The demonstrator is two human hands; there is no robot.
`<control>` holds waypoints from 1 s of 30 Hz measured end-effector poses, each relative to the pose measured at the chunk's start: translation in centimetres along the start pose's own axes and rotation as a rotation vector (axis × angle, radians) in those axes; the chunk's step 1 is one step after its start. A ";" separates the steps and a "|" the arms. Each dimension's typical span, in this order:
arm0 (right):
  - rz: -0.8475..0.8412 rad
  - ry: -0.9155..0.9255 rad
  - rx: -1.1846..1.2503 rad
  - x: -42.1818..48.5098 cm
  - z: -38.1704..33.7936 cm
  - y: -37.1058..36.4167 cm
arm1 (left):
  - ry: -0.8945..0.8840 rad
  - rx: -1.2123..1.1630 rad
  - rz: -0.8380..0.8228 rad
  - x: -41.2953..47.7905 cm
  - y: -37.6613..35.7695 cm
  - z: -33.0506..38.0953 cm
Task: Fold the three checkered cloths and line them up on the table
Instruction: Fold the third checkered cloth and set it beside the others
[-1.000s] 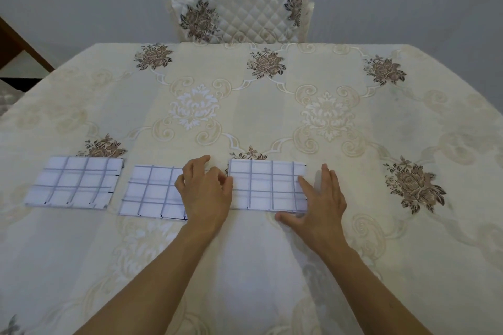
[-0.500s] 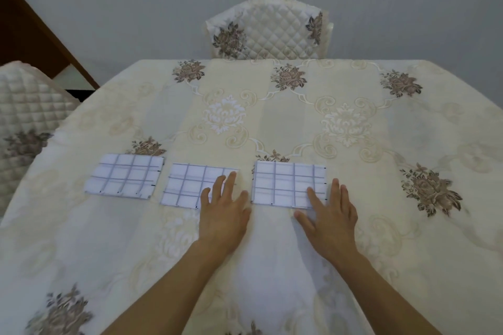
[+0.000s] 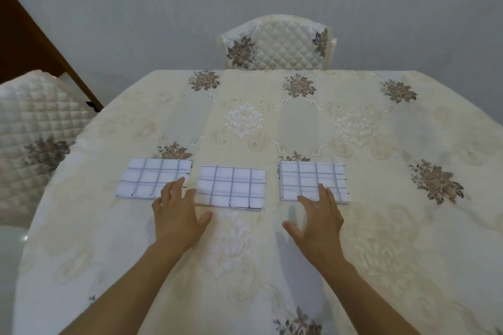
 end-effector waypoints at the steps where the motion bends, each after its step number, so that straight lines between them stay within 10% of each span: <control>1: -0.001 0.001 0.007 -0.1 -0.7 -0.7 | -0.010 -0.010 0.005 0.1 -0.1 -0.5; 30: 0.157 -0.016 0.061 2.9 -4.9 -5.2 | -0.051 -0.278 0.193 3.1 -1.7 -2.0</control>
Point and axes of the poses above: each hand's wrist, its own x-axis towards the middle knuckle, its own y-axis out of the back of the hand, z = x × y, the point moved 8 cm from there along x, towards the middle knuckle, and after that the axes turned 1 degree about -x, right-handed, at the moved point
